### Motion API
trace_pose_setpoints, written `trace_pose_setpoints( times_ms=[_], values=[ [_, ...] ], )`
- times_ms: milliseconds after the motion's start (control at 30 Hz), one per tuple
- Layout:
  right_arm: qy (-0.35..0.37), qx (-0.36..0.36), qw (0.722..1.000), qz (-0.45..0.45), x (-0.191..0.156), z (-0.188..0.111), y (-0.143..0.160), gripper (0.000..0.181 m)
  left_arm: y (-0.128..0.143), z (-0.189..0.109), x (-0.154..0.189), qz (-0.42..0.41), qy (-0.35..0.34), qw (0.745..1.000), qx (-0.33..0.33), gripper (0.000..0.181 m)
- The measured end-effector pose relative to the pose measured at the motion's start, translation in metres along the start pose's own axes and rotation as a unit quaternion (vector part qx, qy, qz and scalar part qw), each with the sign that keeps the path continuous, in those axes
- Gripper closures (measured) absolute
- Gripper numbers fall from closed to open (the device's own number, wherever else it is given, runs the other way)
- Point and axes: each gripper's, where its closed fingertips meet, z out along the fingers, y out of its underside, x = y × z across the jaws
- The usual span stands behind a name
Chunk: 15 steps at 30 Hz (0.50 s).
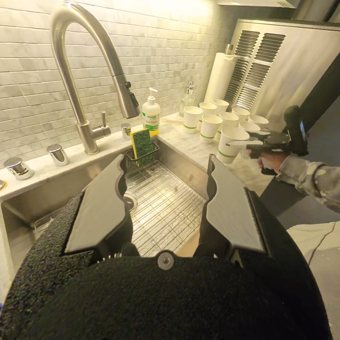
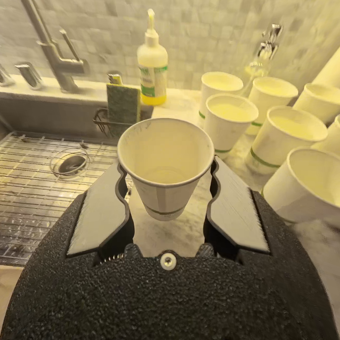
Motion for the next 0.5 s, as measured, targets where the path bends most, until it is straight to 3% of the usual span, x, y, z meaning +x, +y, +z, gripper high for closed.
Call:
trace_pose_setpoints(
  times_ms=[133,333,500],
  values=[
    [0.010,-0.040,0.999,-0.001,0.000,0.006,0.037,0.093,-0.002,-0.003,-0.006,0.001,-0.012,1.000,0.002,0.094],
    [0.025,-0.043,0.999,-0.005,0.002,0.006,0.045,0.093,-0.003,-0.005,-0.012,0.002,-0.020,1.000,0.000,0.094],
    [0.021,-0.049,0.999,-0.007,-0.001,0.000,0.048,0.074,-0.008,-0.007,-0.026,0.000,-0.033,0.999,0.002,0.093]
  ],
)
